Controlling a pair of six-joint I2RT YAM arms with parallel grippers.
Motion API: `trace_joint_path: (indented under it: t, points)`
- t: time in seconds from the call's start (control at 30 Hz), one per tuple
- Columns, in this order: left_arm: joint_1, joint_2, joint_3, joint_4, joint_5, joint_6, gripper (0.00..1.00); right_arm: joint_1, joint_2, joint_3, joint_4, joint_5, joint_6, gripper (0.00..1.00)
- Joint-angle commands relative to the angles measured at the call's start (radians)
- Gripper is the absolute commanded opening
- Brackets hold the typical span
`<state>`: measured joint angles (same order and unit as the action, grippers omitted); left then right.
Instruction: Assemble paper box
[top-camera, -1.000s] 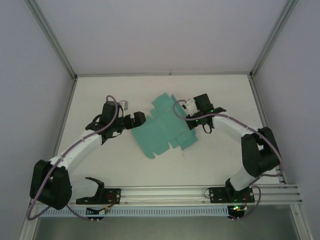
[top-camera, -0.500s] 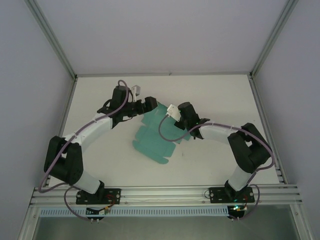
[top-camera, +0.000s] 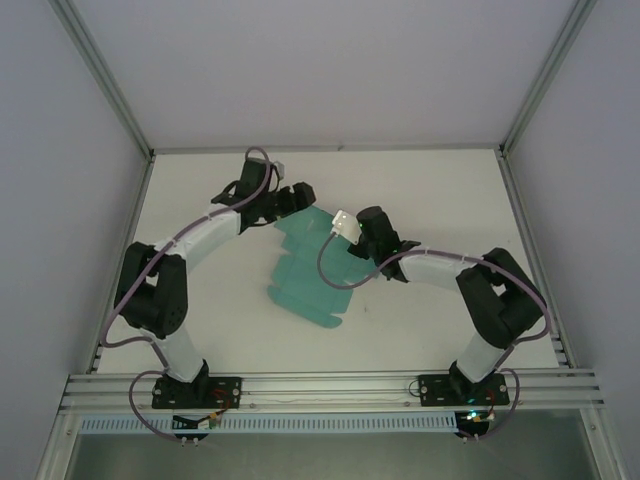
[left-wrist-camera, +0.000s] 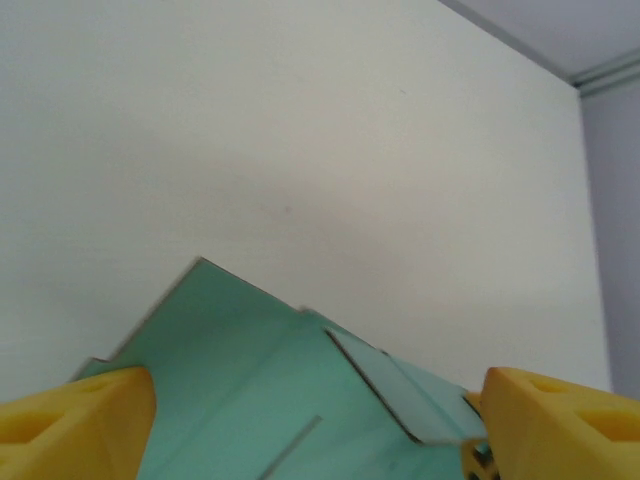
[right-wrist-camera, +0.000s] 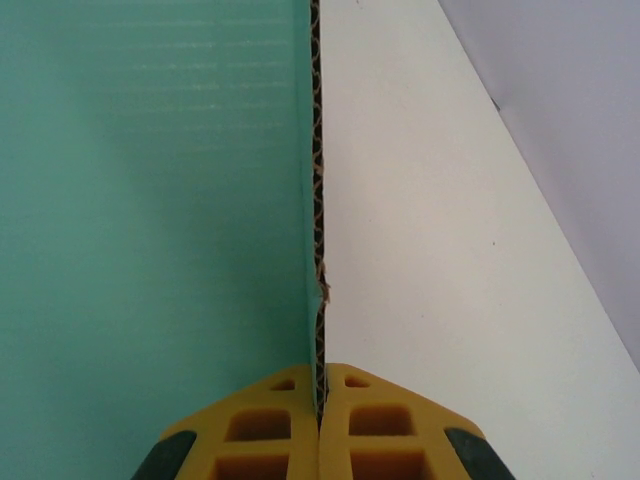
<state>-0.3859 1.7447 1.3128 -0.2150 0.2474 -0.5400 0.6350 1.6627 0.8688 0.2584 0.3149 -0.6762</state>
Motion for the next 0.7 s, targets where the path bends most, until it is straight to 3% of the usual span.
trace_joint_path:
  t: [0.0, 0.23, 0.37, 0.67]
  points:
    - [-0.004, 0.034, 0.046, -0.091, -0.065, 0.035, 0.76, 0.005, -0.028, -0.013, 0.038, -0.030, -0.019, 0.00]
    - [-0.014, 0.048, 0.035, -0.085, -0.017, 0.065, 0.38, 0.008, -0.034, -0.002, 0.041, -0.019, 0.006, 0.00]
    - [-0.047, 0.016, 0.001, -0.036, 0.051, 0.117, 0.38, 0.008, -0.027, 0.012, 0.036, 0.003, 0.025, 0.00]
    - [-0.142, 0.049, 0.065, -0.089, -0.026, 0.199, 0.47, 0.017, -0.044, 0.013, 0.035, -0.025, 0.061, 0.00]
